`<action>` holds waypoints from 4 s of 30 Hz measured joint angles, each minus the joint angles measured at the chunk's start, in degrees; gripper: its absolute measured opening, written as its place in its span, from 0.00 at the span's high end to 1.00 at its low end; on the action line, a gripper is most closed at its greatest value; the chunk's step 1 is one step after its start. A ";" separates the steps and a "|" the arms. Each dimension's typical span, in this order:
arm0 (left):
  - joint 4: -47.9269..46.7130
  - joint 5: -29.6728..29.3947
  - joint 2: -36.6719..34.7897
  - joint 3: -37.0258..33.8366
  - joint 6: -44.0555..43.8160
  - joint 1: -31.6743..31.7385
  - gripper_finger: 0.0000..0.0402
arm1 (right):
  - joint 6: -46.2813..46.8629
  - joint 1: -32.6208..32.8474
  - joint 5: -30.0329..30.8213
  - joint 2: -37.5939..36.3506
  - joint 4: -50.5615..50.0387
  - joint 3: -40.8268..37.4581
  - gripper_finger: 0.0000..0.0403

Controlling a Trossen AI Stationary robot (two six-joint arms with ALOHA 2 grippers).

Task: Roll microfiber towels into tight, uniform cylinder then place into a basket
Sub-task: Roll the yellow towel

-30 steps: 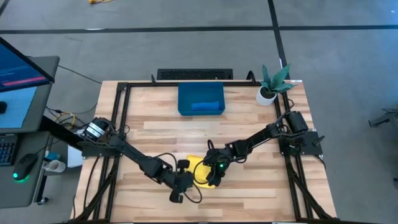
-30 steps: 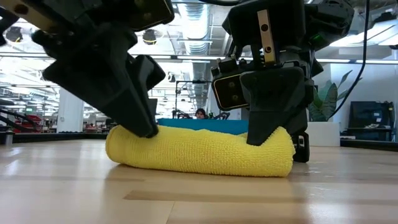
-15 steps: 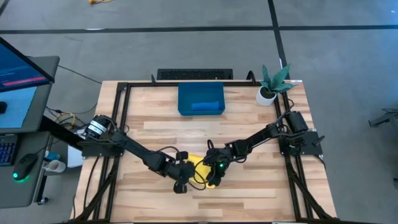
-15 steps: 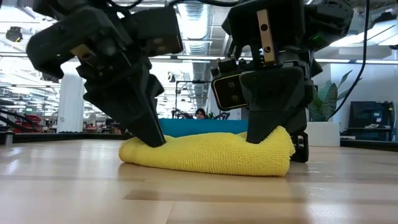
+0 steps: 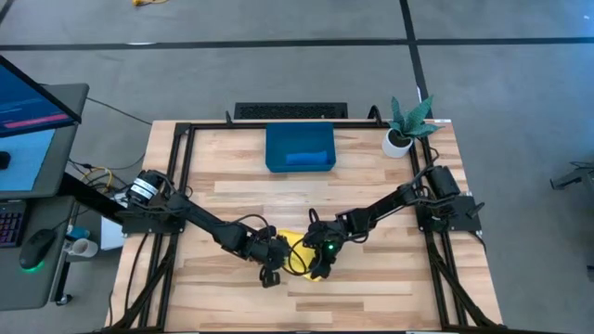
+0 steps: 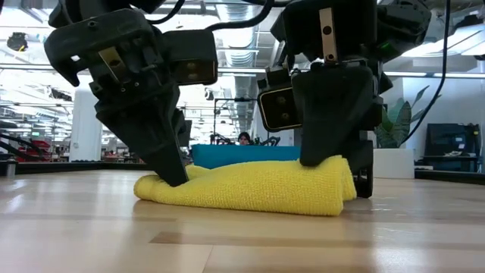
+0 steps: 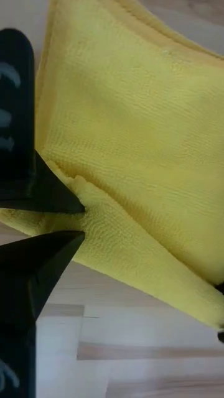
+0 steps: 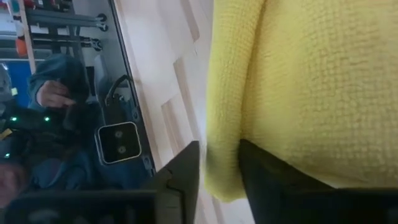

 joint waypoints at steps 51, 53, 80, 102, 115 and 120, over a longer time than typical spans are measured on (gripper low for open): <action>2.11 -5.49 0.37 -0.26 -8.86 0.11 0.86 | -15.50 5.74 30.67 -9.73 -14.66 -0.66 0.83; 2.51 -5.72 0.42 -0.27 -7.57 0.22 0.86 | -15.44 5.65 31.04 -9.73 -15.02 -0.66 0.84; 4.59 -11.88 0.52 -0.33 -3.87 -2.65 0.86 | -11.39 5.70 28.94 -5.92 -16.67 -0.37 0.84; 11.37 -20.08 -3.46 -0.27 26.35 -8.83 0.86 | -11.39 5.74 28.90 -5.84 -16.67 -0.55 0.84; 8.92 -13.12 -2.27 -0.30 26.31 -6.85 0.64 | -11.39 5.76 28.85 -5.82 -16.53 -0.59 0.84; 8.26 -16.18 -0.33 -0.29 28.18 -6.62 0.54 | -11.39 5.76 28.78 -5.81 -16.40 -0.63 0.84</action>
